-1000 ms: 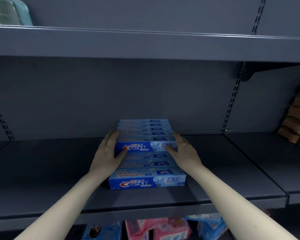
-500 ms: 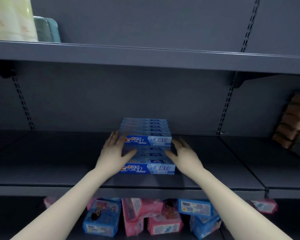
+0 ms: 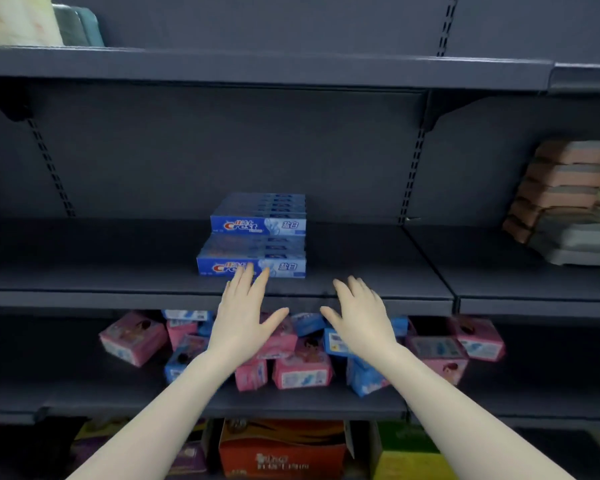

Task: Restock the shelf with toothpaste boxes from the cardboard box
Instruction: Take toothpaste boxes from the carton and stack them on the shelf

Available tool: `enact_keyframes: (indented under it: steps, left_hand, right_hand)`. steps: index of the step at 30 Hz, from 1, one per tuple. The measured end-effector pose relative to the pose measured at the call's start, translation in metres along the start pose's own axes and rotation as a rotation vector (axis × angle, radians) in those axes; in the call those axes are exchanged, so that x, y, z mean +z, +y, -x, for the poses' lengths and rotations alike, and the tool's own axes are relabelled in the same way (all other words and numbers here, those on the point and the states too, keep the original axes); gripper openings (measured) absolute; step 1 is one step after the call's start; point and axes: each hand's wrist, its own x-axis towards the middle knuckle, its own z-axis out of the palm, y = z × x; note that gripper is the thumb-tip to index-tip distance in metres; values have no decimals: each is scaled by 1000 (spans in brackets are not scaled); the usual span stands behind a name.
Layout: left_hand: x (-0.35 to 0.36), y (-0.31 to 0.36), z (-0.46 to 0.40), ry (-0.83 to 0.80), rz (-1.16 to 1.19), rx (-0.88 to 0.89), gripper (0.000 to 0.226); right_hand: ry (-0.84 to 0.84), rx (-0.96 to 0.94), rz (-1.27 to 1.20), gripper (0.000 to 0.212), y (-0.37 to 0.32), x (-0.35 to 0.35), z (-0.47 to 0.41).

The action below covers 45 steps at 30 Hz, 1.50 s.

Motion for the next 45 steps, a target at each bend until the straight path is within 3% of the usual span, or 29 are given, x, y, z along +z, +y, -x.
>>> enact_keyframes:
  steps: [6,13,22,25,32,45]
  left_hand:
    - [46,6,54,16,-59,85,76]
    - [105,-1,107,-162,-108,170,78]
    - [196,-30,166,-399,-44,198,80]
    - [232,-44,186,-481,-52,178,72]
    - [310,-69,230,-765,-78,126,78]
    - [458,-117,299,-1008,-114,41,77]
  right_hand:
    - [29,32,77,60,24,31,60]
    - [100,86,92,67,51,99,111]
    - [-86,215,68,72,79,201,162]
    - [-171,249,69,72,87,243,179]
    - [-350,326,80,71,105,323,217]
    - [-558,365,5,64,140,488,263]
